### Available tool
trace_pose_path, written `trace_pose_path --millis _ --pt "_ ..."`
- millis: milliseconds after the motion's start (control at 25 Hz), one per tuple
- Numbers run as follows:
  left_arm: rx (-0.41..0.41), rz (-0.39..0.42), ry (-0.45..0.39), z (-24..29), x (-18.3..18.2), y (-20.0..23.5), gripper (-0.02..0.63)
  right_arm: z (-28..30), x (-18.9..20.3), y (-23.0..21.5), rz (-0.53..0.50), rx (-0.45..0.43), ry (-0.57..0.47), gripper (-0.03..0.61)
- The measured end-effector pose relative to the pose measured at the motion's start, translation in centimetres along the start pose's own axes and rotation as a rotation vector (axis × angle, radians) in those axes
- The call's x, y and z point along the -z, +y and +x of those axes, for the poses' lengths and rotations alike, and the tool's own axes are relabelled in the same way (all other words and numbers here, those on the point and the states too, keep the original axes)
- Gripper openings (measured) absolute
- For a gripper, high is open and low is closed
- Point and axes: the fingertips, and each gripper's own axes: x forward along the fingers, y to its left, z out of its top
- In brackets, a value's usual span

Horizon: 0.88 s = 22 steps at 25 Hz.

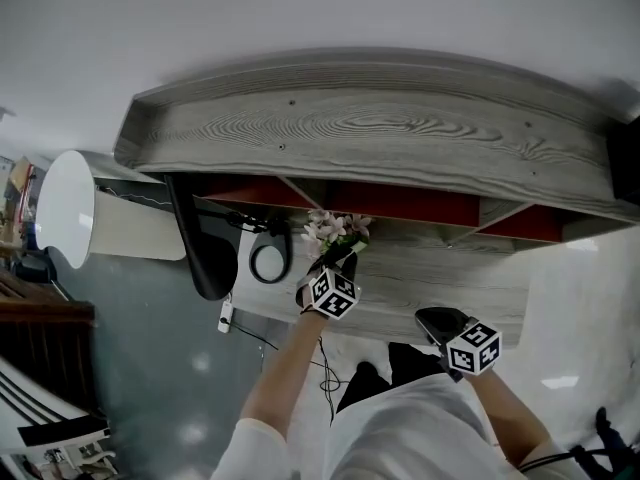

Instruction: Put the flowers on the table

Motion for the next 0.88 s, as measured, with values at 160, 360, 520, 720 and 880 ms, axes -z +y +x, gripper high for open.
trace_pose_path --millis 160,360,520,720,880 --pt "-0.028 -0.038 -0.051 -3.5 -0.2 -0.5 0.021 -0.7 0.8 1.9 -0.014 0.007 -0.008 0.020" --pt "-0.038 -0.143 -0.134 -7.9 0.3 -2.1 0.011 -1.7 1.6 4.2 0.003 0.028 -0.058 0.020" --pt "-0.029 -0.253 -0.177 -11.9 2.3 -4.9 0.009 -2.7 2.3 7.2 0.005 0.052 -0.105 0.020" --pt "-0.038 -0.360 -0.243 -17.0 4.1 -7.1 0.009 -3.8 3.8 10.2 -0.015 0.085 -0.141 0.020" --pt "-0.019 -0.431 -0.292 -21.5 6.1 -8.7 0.009 -4.9 5.9 12.9 -0.010 0.113 -0.168 0.020"
